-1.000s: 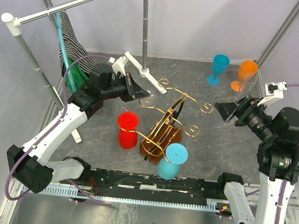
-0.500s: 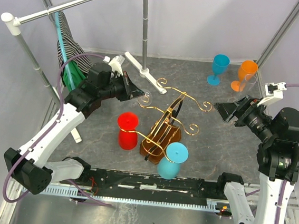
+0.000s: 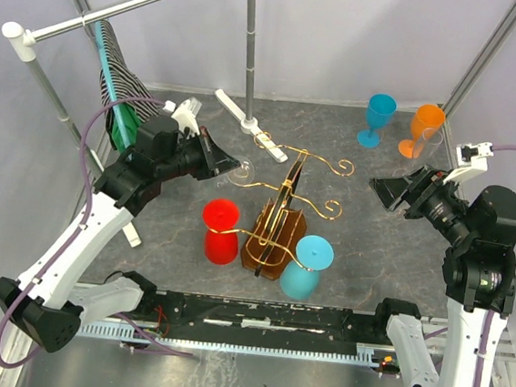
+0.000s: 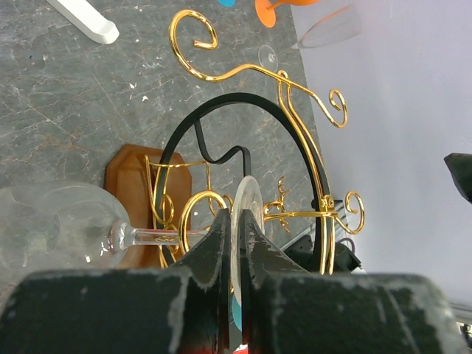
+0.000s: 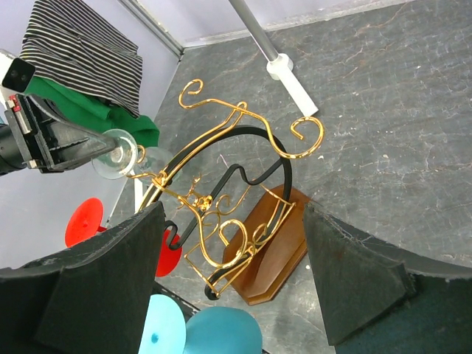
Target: Take the wine glass off the wine glass rack
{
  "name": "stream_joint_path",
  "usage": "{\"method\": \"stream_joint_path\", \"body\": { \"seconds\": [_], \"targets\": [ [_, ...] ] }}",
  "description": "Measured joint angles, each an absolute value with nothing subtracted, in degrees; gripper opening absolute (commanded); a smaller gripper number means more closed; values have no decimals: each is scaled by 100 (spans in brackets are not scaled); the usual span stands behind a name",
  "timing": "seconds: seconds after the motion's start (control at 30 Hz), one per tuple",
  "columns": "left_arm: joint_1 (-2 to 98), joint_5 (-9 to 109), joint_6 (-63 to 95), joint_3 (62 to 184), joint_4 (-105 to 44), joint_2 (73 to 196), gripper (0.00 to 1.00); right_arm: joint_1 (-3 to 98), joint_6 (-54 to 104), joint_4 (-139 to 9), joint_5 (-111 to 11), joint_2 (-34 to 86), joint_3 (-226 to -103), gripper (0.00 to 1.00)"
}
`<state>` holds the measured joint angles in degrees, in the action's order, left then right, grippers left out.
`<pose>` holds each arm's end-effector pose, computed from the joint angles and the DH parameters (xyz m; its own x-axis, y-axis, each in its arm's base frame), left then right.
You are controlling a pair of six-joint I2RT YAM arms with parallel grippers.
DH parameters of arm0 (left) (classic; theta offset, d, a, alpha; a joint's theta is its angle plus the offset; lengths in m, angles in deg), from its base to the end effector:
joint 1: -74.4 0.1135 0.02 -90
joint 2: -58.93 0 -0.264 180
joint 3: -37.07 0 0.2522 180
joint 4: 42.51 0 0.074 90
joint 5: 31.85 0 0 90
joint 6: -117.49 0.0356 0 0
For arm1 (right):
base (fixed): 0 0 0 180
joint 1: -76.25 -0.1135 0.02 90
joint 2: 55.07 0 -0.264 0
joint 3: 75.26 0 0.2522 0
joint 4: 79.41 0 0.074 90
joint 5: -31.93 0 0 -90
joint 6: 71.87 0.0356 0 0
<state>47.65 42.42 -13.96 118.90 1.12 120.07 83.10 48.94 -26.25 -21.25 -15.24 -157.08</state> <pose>0.1994 -0.1113 0.3916 -0.6953 -0.3631 -0.6203 0.2614 0.6762 -0.6888 0.1071 0.0086 0.4315 -0.4153 0.4629 -0.7831 -0.3209 0.7310 0.6022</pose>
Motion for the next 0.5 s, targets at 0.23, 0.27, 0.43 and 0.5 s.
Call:
{"method": "stream_joint_path", "body": {
  "seconds": [0.23,0.27,0.43,0.5],
  "targets": [
    [4759,3989,-1630,11483,-138,11894,3,8310,4898,-2627,-2123,-1522,-15703,83],
    [4743,3956,-1678,11444,-175,11903,3,8310,4898,-2627,-2123,-1519,-15703,83],
    [4649,3838,-1801,11424,-380,11944,3,8310,4901,-2627,-2118,-1469,-15703,83],
    [4632,3794,-1851,11418,-544,11973,3,8310,4912,-2627,-2118,-1443,-15703,83]
  ]
}}
